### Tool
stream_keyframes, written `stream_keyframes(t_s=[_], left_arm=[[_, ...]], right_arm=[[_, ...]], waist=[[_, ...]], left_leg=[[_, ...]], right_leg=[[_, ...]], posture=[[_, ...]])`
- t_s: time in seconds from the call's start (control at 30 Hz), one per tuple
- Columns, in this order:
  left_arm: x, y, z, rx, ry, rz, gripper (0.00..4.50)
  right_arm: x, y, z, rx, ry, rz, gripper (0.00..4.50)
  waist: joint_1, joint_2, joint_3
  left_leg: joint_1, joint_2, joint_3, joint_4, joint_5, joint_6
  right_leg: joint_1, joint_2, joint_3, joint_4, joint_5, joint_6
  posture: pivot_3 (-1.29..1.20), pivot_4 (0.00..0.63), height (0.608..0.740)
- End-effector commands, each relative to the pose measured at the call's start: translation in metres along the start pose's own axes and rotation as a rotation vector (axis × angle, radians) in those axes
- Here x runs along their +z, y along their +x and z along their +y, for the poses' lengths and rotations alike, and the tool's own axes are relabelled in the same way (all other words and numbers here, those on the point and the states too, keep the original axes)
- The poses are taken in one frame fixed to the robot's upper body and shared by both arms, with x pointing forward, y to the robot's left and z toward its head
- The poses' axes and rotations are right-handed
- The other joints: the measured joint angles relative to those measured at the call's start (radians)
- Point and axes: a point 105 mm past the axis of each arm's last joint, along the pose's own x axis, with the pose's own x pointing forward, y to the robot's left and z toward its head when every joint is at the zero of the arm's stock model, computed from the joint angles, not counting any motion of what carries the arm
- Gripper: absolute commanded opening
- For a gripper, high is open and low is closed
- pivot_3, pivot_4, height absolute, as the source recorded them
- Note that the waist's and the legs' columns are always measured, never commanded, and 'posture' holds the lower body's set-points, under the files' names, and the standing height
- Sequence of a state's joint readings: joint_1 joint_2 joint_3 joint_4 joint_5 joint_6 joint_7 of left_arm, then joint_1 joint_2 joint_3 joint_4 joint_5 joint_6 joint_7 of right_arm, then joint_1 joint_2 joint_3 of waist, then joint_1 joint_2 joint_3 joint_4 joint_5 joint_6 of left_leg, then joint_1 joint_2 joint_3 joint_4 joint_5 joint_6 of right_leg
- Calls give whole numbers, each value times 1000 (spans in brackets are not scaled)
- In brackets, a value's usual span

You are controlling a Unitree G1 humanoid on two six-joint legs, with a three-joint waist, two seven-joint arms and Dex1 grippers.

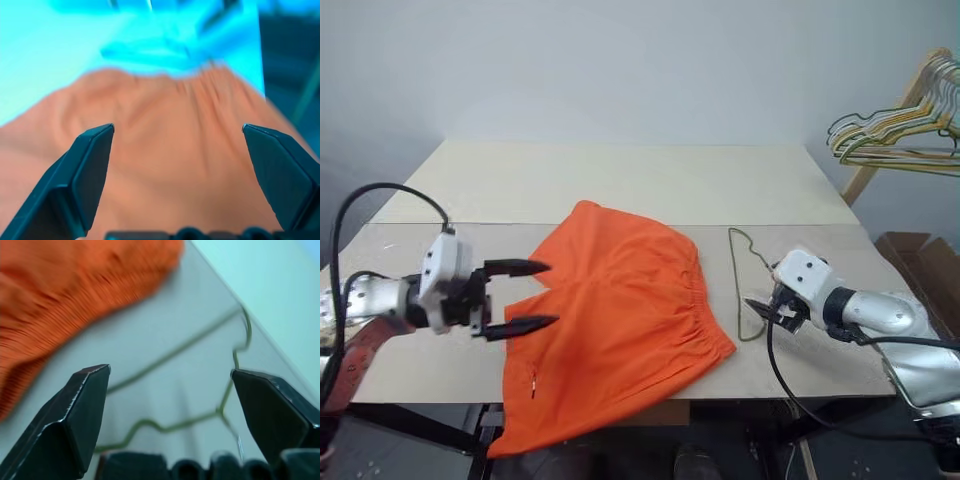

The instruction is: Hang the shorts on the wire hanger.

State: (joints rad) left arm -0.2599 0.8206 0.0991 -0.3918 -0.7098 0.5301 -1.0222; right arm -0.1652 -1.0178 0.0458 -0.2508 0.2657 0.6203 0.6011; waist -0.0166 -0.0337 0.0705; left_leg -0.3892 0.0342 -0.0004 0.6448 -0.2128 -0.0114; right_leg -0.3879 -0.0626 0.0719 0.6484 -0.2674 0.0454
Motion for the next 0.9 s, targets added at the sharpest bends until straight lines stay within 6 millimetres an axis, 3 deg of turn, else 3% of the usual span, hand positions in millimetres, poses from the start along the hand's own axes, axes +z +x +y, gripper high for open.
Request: stream_keyframes(t_s=[0.03,0.2,0.33,0.47,0.57,0.9], left_arm=[[20,14,-5,-48,-28,-71,4478],[17,13,-8,-61,-35,-46,4478],[16,10,-10,-64,-28,-30,4478],[16,8,-11,-62,-25,-24,4478],[14,7,-13,-56,-22,-16,4500],[10,-1,-14,-37,-23,5,4500]], right_arm=[[-12,3,0,-37,88,164,4500],[-13,16,12,2,260,212,4500],[-8,25,8,-19,376,207,4500],[-16,29,8,-41,414,279,4500],[-32,34,14,-43,459,361,3939],[-44,37,8,-93,519,411,550]], waist=[[-3,0,0],[-23,0,0],[-31,0,0],[-26,0,0],[-26,0,0],[-20,-8,-6]], left_leg=[[0,0,0,0,0,0],[0,1,-1,0,0,1],[0,1,-1,0,0,0],[-1,1,-1,0,0,1],[-1,1,-1,0,0,0],[0,1,-1,0,0,0]], right_leg=[[0,1,0,0,0,0],[0,2,1,0,0,0],[0,2,1,0,0,-1],[0,2,0,-1,0,0],[0,2,0,-1,0,0],[1,2,0,-2,0,0]], posture=[[-33,45,740],[-52,38,740],[-48,37,740],[-35,34,740],[-26,36,740],[-18,43,740]])
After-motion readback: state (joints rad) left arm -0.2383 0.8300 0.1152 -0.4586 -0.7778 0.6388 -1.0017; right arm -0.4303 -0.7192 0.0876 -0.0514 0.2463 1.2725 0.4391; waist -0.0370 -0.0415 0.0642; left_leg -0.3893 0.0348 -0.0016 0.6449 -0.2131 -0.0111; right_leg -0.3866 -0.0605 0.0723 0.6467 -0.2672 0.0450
